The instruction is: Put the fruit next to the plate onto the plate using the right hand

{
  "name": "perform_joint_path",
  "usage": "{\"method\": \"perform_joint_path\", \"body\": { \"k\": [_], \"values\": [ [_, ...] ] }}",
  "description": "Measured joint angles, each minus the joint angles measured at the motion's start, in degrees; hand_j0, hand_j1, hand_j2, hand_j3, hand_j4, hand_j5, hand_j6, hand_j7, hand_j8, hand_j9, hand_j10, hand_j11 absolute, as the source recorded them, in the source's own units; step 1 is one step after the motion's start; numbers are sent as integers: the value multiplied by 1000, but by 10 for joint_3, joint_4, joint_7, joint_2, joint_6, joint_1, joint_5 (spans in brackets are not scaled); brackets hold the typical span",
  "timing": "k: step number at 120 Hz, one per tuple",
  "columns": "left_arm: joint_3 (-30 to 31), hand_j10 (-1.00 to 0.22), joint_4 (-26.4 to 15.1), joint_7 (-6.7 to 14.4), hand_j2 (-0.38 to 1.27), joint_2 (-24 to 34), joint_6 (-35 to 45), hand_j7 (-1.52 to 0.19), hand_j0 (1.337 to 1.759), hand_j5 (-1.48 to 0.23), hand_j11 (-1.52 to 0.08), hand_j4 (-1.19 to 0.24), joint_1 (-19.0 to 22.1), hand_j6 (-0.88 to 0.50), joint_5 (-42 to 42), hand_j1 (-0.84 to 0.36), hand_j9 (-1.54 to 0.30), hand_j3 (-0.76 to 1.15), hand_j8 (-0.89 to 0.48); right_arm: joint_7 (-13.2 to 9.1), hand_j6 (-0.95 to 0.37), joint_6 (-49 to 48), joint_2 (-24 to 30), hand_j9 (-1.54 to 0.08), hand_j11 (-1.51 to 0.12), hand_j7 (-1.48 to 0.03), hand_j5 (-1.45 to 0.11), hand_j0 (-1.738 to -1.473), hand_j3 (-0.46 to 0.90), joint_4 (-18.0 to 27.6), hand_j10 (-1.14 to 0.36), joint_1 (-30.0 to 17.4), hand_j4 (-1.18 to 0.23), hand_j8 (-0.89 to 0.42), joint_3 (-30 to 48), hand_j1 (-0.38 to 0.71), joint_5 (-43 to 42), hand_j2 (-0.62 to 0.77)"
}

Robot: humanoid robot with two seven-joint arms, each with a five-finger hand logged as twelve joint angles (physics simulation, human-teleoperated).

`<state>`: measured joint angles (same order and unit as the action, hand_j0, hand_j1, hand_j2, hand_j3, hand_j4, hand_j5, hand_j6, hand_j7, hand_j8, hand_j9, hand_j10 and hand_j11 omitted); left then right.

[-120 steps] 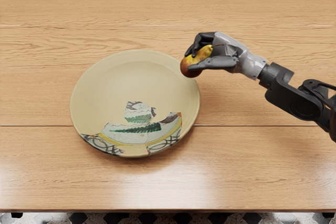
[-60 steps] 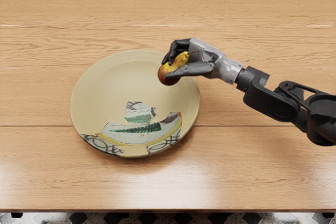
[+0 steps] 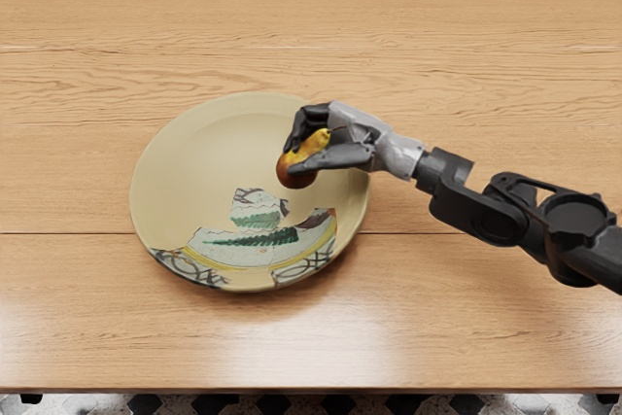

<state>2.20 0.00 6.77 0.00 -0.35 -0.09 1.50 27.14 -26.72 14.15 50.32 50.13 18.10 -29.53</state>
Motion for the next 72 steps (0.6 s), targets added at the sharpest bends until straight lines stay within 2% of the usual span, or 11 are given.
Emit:
{"method": "perform_joint_path", "body": {
  "k": [31,37,42,52,72],
  "values": [
    [0,-1,0,0,0,0,0,0,1658,0,0,-1,0,-1,0,349,0,0,-1,0,-790,1,-6,-1037,-1024,-1028,-1031,-1655,0,-1,-402,-9,-790,-588,-1,385,-7,328],
    [0,-1,0,0,0,0,0,0,1658,0,0,-1,0,-1,0,349,0,0,-1,0,-770,2,-7,-1011,-998,-1002,-1003,-1655,0,-1,-425,-9,-771,-605,-1,366,-6,284],
    [0,-1,0,0,0,0,0,0,1658,0,0,-1,0,-1,0,349,0,0,-1,0,-726,11,-8,-952,-940,-944,-945,-1656,0,0,-437,-12,-727,-596,0,340,-3,226],
    [0,-1,0,0,0,0,0,0,1658,0,0,-1,0,-1,0,349,0,0,-1,0,-578,34,-16,-757,-749,-752,-752,-1657,0,0,-386,-17,-579,-492,2,223,1,131],
    [0,0,0,0,0,0,0,0,1658,0,0,-1,0,-1,0,349,0,0,-1,-9,-369,49,-21,-482,-478,-479,-480,-1657,0,1,-284,-18,-369,-331,6,39,4,36]
  ]
}}
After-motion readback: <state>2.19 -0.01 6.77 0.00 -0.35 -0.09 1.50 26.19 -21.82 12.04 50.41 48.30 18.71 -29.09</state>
